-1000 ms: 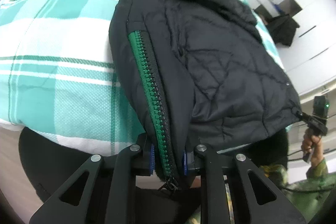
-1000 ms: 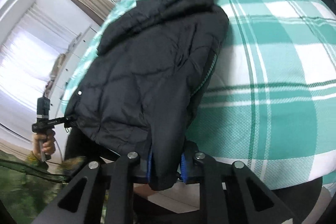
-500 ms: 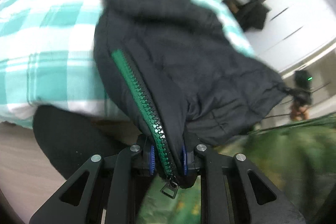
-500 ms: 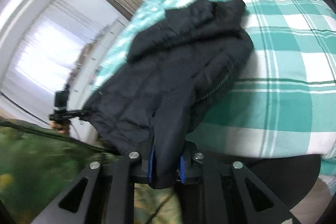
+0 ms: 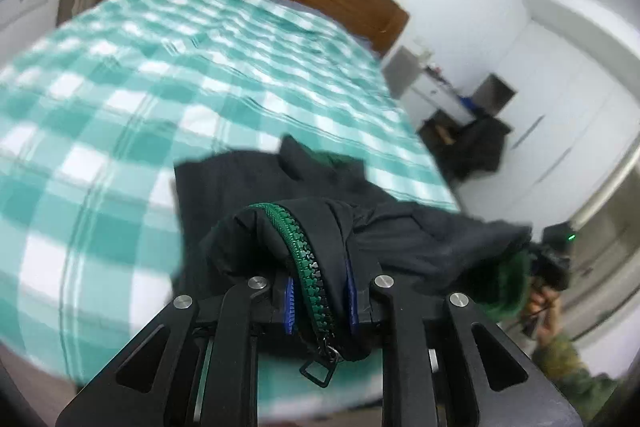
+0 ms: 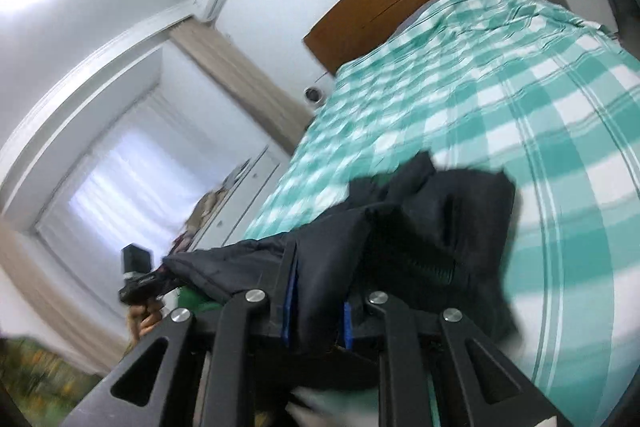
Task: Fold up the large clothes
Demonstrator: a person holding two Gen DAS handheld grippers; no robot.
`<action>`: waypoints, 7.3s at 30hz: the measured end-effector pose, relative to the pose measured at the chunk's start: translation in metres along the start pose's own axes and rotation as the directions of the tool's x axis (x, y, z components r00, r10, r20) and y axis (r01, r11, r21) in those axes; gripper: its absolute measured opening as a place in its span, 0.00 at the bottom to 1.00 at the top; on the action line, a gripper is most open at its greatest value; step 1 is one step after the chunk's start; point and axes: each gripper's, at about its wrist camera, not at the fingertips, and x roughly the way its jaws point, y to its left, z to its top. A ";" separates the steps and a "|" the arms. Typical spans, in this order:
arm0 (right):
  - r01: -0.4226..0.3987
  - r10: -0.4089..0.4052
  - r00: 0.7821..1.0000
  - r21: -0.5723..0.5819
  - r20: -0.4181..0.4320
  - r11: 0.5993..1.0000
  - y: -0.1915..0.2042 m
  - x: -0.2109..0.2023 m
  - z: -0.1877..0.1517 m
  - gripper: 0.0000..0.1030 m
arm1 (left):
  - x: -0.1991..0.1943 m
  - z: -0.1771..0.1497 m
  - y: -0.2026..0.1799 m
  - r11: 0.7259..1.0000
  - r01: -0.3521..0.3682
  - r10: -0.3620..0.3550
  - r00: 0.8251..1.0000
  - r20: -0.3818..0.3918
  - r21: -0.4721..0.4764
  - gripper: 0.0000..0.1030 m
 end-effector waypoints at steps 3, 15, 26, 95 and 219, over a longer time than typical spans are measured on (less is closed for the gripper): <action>0.061 -0.061 0.998 0.060 -0.006 0.996 -0.042 0.052 0.031 0.17 | 0.049 0.033 0.016 0.998 -0.058 0.058 0.998 -0.026 0.006 0.17; 0.072 -0.037 0.996 0.496 -0.080 0.866 -0.165 0.138 0.032 0.61 | 0.184 0.073 0.077 0.986 -0.022 -0.021 0.966 -0.259 -0.165 0.61; 0.239 -0.223 0.965 0.102 -0.140 0.966 -0.101 0.125 0.069 1.00 | 0.119 0.091 0.080 0.999 0.031 -0.029 0.986 -0.167 0.011 0.97; 0.637 -0.672 0.738 -0.271 -0.055 0.722 -0.094 0.209 0.066 0.67 | 0.200 0.037 0.043 0.864 -0.486 0.488 0.872 0.018 0.130 0.81; 0.886 -0.862 0.436 -0.289 0.257 0.362 0.091 0.069 -0.030 0.75 | 0.140 -0.113 -0.089 0.834 -0.423 0.440 0.897 0.036 0.355 0.99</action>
